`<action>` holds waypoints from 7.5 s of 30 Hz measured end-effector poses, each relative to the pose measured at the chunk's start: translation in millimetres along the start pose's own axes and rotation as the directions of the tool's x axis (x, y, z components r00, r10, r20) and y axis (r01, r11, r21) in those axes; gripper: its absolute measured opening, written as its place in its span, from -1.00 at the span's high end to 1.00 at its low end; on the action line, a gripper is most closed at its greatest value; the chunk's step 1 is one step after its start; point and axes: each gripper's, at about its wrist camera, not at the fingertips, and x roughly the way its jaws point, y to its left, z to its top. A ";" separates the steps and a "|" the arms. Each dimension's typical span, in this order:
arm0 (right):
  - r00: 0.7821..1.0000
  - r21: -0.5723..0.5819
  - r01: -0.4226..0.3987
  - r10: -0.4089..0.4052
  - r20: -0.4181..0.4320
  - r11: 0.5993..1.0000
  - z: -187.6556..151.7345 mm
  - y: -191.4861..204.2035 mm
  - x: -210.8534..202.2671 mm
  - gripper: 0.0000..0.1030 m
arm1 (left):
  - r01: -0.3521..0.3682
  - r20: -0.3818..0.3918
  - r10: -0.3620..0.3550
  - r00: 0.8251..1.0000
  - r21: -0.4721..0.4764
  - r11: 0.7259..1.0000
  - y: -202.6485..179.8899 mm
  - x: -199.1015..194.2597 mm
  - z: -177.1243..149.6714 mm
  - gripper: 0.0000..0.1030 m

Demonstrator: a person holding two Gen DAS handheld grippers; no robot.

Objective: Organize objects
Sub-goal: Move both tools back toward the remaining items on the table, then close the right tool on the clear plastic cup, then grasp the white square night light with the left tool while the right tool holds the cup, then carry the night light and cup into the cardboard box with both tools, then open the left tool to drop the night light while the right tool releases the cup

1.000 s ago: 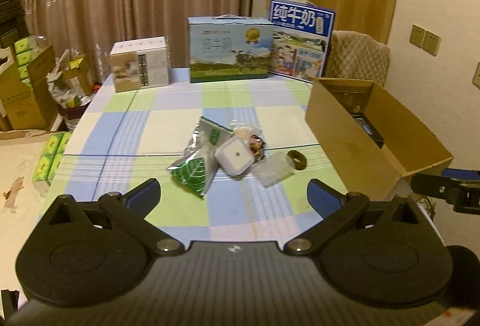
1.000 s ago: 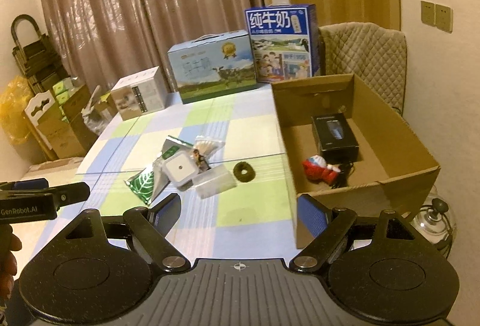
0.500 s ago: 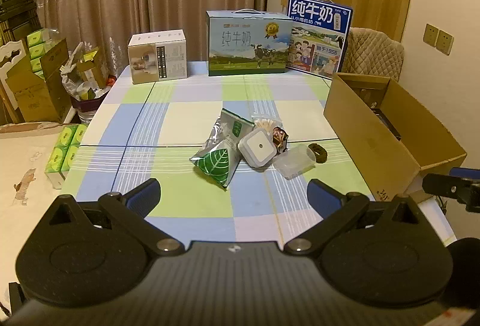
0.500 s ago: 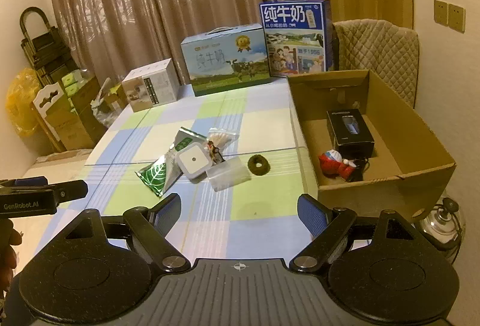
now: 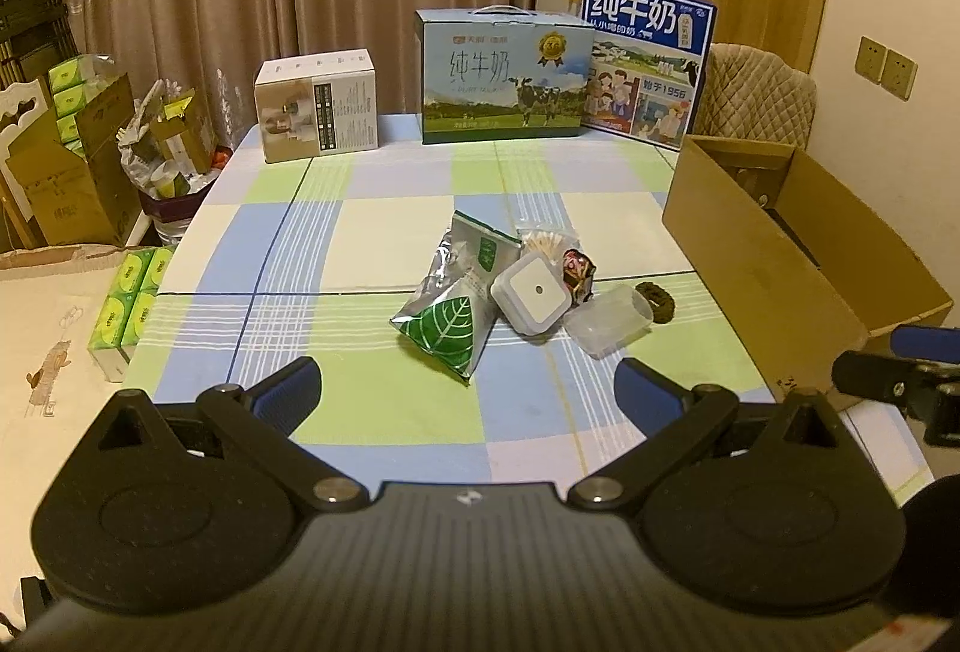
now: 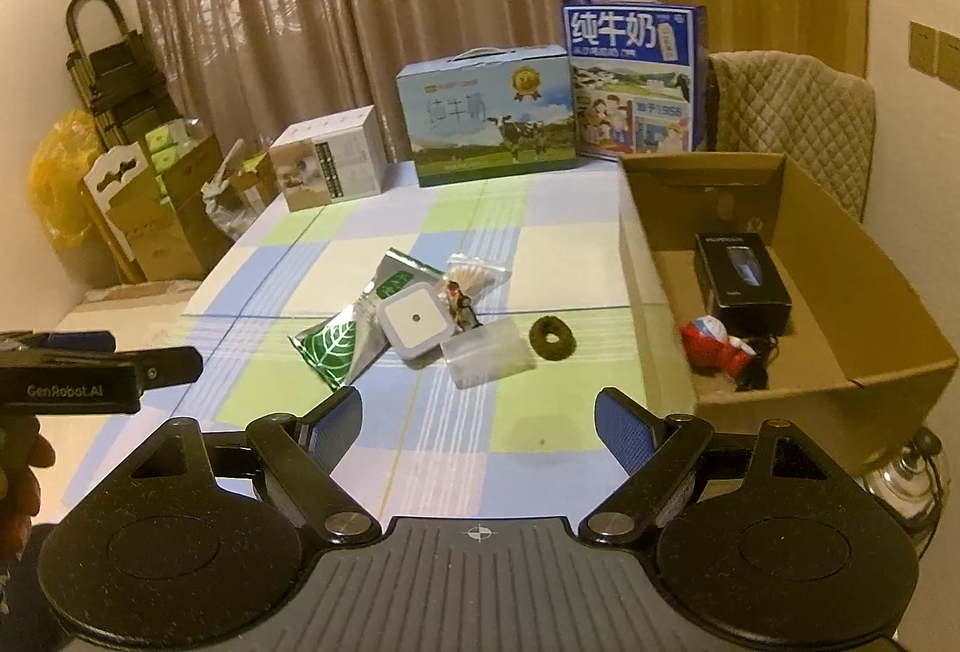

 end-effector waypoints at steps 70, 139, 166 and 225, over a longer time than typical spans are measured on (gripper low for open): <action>0.982 -0.070 0.084 -0.094 -0.164 0.994 32.0 -39.2 241.8 -0.34 | 0.206 -0.061 -0.199 0.978 0.426 0.881 -28.4 229.5 12.4 -0.43; 0.997 0.025 0.014 -0.012 -0.078 1.000 9.3 -13.6 108.2 -0.34 | 0.101 -0.050 -0.099 0.994 0.034 0.994 -27.9 95.5 -6.1 -0.17; 0.998 0.077 0.068 -0.069 0.011 0.995 -12.7 -16.3 -31.3 -0.34 | 0.139 -0.022 -0.140 0.990 -0.047 0.989 -48.2 -27.2 -25.4 -0.17; 0.947 0.190 0.307 -0.319 0.037 0.933 53.0 -231.7 -42.0 -0.34 | 0.420 -0.071 -0.415 0.907 0.087 0.903 -272.0 71.1 82.0 -0.17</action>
